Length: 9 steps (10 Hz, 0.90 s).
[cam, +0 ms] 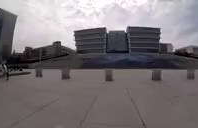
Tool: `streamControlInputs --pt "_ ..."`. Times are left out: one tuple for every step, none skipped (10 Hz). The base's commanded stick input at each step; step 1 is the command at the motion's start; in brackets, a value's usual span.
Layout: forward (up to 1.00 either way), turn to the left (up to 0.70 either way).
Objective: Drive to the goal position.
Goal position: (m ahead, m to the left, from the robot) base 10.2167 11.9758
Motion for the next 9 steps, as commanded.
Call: streamControlInputs --pt "0.67 0.0" --pt "0.67 0.0" --pt "0.67 0.0" --pt "0.67 0.0" --pt "0.67 0.0" --pt "0.67 0.0" --pt "0.67 0.0" --pt "0.67 0.0" --pt "0.67 0.0"
